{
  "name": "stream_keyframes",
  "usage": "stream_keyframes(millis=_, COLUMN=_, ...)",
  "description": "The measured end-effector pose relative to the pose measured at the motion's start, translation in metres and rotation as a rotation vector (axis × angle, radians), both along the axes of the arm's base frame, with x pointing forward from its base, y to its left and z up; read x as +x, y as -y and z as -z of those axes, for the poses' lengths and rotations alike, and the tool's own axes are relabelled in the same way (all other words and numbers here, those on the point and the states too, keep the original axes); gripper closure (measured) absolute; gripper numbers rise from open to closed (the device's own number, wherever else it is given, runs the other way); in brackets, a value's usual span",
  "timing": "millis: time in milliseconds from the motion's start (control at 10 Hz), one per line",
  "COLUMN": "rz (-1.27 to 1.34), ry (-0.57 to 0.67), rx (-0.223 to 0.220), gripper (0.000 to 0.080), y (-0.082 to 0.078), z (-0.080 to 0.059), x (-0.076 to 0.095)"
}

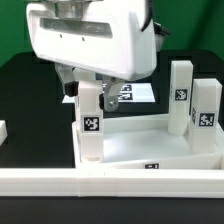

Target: Assemble desk

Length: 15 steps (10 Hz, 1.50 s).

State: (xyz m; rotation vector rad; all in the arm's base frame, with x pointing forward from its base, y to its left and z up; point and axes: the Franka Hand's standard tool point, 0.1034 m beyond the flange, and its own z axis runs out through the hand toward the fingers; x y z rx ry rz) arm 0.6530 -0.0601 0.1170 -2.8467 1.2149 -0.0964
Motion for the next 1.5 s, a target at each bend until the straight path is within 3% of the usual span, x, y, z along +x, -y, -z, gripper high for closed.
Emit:
stream_keyframes(millis=400, rz=-0.379, ry=0.021, rx=-0.038, gripper=0.0151, y=-0.0006, z=0.0009, x=0.0017)
stream_keyframes(millis=900, rz=-0.651, ry=0.02, rx=-0.069, gripper=0.0169, y=0.0014, z=0.0016, x=0.001)
stream_keyframes(millis=1000, rz=-0.65, ry=0.02, rx=-0.069, gripper=0.0297, y=0.0017, z=0.002, x=0.0009)
stream_keyframes(millis=1100, rz=-0.648, ry=0.019, rx=-0.069, gripper=0.0297, y=0.0018, z=0.0022, x=0.0008)
stream_keyframes(millis=1200, rz=-0.648, ry=0.019, rx=-0.069, gripper=0.0464, y=0.0018, z=0.0024, x=0.0007)
stream_keyframes(millis=1500, rz=-0.615, ry=0.018, rx=-0.066, gripper=0.0511, y=0.0021, z=0.0024, x=0.0007)
